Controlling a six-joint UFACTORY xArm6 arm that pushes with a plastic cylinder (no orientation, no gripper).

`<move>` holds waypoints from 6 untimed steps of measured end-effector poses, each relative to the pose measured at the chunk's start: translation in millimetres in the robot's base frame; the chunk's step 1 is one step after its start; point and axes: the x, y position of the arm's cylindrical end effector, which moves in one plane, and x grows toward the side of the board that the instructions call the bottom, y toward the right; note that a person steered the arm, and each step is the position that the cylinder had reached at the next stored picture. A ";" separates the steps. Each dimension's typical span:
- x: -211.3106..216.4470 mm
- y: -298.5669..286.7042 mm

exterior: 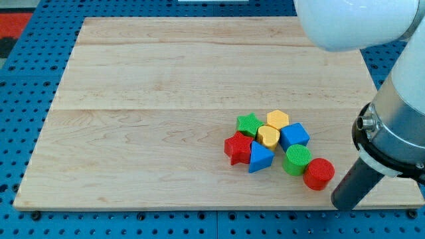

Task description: Move the green circle at the bottom right of the triangle

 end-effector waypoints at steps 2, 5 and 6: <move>0.0 0.9; -0.3 0.1; -0.3 17.1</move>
